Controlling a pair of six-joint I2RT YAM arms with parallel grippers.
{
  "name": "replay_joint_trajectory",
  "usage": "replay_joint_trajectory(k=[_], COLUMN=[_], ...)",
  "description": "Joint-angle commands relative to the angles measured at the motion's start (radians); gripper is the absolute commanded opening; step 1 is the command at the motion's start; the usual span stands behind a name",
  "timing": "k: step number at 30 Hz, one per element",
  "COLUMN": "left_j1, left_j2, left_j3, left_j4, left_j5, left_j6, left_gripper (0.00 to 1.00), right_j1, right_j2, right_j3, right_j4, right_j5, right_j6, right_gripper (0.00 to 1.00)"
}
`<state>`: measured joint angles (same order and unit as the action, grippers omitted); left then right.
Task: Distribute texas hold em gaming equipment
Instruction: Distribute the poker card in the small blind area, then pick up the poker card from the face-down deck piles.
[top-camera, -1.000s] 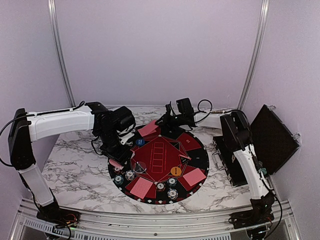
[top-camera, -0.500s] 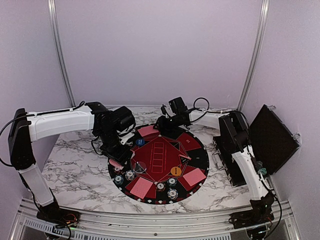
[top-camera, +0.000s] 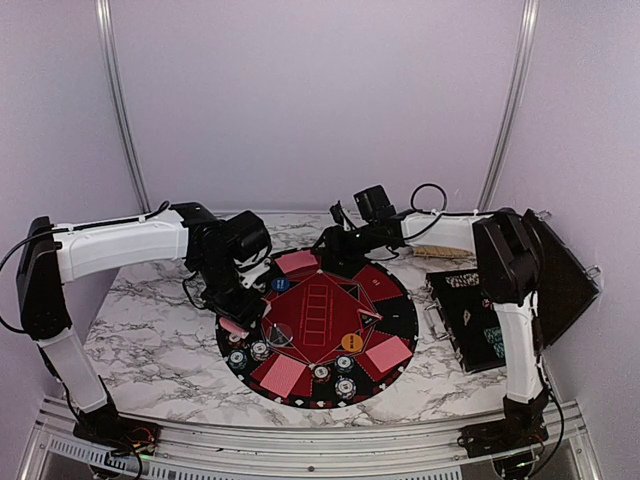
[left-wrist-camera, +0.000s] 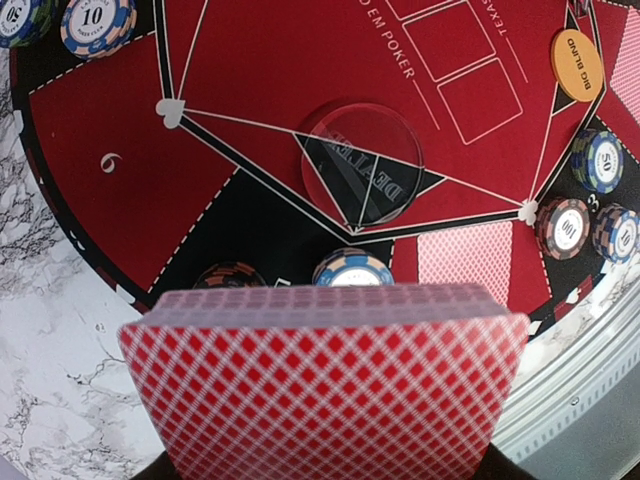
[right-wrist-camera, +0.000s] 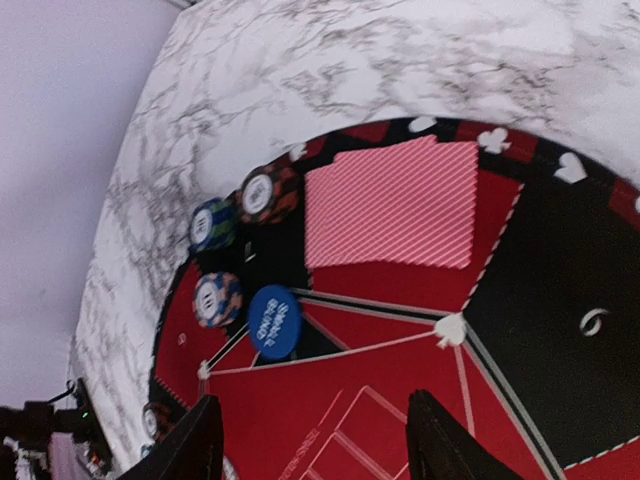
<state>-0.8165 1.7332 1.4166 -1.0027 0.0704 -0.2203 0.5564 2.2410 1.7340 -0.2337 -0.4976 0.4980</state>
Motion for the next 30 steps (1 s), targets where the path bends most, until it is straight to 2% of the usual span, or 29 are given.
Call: replay_joint_trajectory(k=[1,7,15,30], left_j1=[-0.011,-0.034,-0.068,-0.1], left_j2=[0.005,0.025,0.051,0.077], left_j3=[0.043,0.077,0.116,0.16], left_j4=[-0.018,-0.025,-0.034,-0.043], left_j5=[0.001,-0.004,-0.005,-0.017], left_j6=[0.003,0.0,-0.002,-0.01], left_gripper=[0.36,0.36,0.36,0.36], right_j1=[0.005,0.035,0.086,0.156], right_j2=[-0.122,-0.228,-0.293,-0.28], right_j3=[-0.148,-0.364,-0.53,-0.585], right_j4=[0.185,0.368,0.523,0.717], right_j5=[-0.214,-0.387,-0.461,-0.505], right_j6=[0.097,0.224,0.339,0.504], right_gripper=[0.61,0.64,0.66,0.7])
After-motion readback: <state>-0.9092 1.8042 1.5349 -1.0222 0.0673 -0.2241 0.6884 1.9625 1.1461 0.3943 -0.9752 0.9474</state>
